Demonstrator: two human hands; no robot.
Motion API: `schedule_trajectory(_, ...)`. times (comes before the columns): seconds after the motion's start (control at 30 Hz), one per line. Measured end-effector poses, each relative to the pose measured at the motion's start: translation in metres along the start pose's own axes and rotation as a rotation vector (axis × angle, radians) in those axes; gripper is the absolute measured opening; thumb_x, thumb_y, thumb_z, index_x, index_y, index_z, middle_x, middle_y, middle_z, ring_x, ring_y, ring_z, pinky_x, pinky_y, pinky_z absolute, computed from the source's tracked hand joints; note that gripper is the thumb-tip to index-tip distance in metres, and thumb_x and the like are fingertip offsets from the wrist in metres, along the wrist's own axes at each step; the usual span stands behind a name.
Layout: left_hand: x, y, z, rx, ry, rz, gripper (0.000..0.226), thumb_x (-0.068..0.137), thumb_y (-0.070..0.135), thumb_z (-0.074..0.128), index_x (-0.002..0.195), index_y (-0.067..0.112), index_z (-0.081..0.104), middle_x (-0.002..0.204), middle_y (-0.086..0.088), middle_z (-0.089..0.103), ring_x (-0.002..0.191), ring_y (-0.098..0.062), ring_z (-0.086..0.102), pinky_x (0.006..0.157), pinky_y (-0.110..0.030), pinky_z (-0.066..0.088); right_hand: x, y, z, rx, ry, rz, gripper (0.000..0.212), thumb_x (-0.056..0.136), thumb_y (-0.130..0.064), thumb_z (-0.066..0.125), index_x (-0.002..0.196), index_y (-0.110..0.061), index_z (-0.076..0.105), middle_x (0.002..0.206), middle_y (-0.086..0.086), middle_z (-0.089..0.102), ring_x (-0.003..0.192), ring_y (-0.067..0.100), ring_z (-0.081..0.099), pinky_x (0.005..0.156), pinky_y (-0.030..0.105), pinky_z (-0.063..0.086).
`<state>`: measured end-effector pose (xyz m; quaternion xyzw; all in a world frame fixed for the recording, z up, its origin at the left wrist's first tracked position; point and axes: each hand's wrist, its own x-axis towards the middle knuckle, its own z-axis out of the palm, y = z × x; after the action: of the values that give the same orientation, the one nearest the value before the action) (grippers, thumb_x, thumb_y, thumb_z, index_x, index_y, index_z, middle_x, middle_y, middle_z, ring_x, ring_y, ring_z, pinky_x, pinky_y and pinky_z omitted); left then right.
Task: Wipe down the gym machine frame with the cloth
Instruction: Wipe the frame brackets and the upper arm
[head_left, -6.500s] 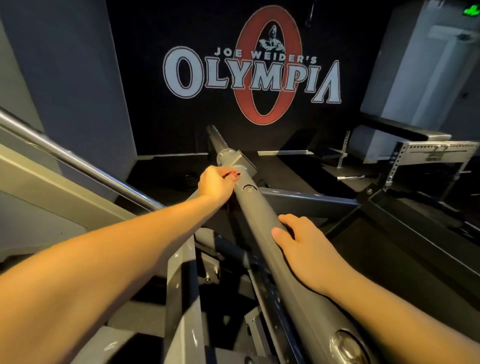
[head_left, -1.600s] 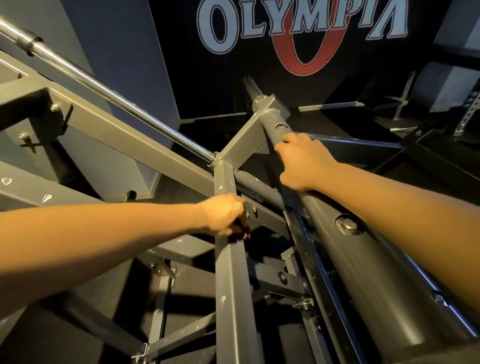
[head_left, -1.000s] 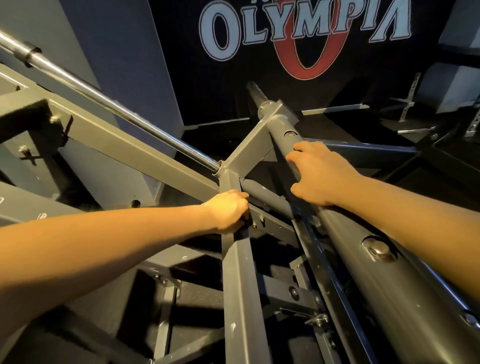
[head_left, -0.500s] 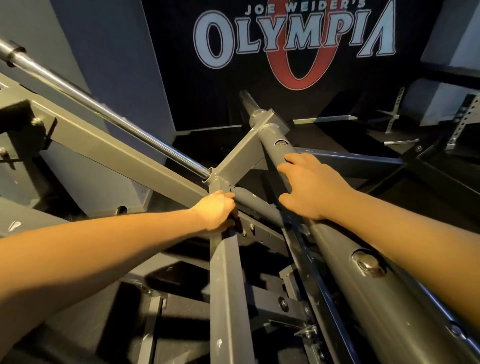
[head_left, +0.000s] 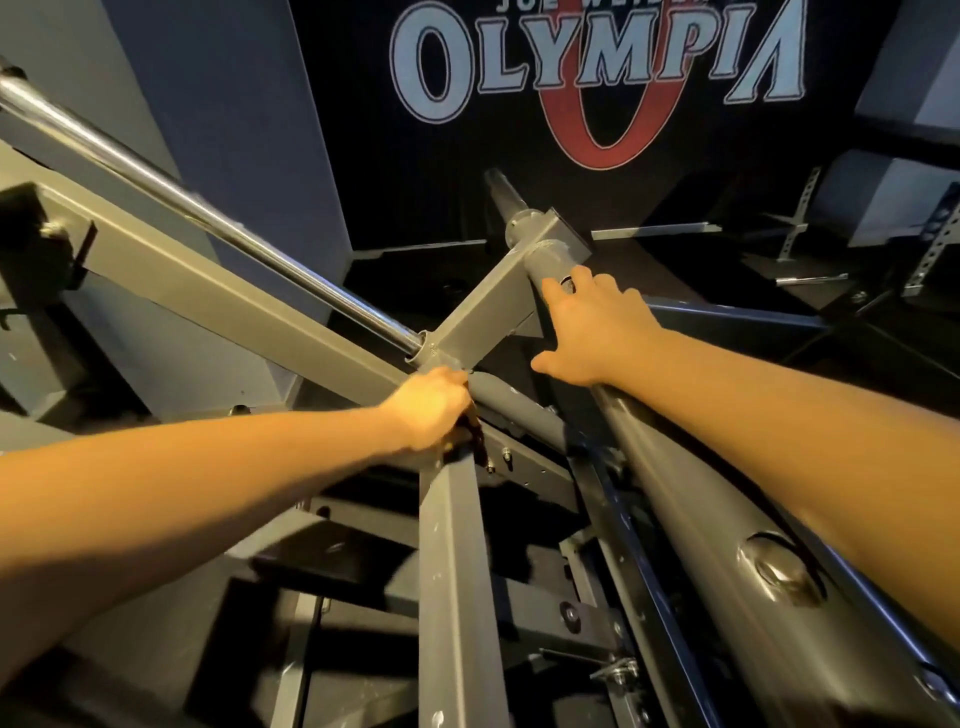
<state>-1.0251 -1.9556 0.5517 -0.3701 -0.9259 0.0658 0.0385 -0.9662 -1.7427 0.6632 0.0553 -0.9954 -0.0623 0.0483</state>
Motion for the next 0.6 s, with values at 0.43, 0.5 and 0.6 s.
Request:
schedule_trajectory(0.43,-0.065,0.040,-0.029,-0.341,-0.163,0.053,0.018,0.092,0.040,0.071,0.093,0.023,0.076,0.091,0.010,0.052,0.085,-0.004,0.049,0.080,-0.026,0.049,-0.001,0.001,0.003,0.067,0.067,0.032,0.070,0.089,-0.049,0.065,0.142,-0.012,0.037,0.145,0.019,0.036,0.126,0.037,0.046,0.099,0.050,0.049)
schedule_trajectory(0.5,-0.036,0.020,-0.020,-0.281,-0.086,0.004,0.022,0.091,0.043,0.072,0.098,0.023,0.076,0.096,0.009,0.052,0.092,-0.009,0.052,0.083,-0.027,0.051,0.001,0.002,0.004,0.077,0.053,0.039,0.069,0.089,-0.047,0.065,0.142,-0.012,0.038,0.144,0.018,0.038,0.125,0.036,0.046,0.099,0.049,0.049)
schedule_trajectory(0.6,0.027,-0.020,-0.002,-0.093,-0.002,-0.145,0.029,0.086,0.037,0.079,0.109,0.019,0.076,0.107,0.000,0.055,0.104,-0.020,0.054,0.089,-0.037,0.055,0.004,0.007,0.005,0.117,0.034,0.061,0.069,0.091,-0.044,0.065,0.145,-0.011,0.037,0.143,0.018,0.038,0.126,0.035,0.045,0.097,0.047,0.049)
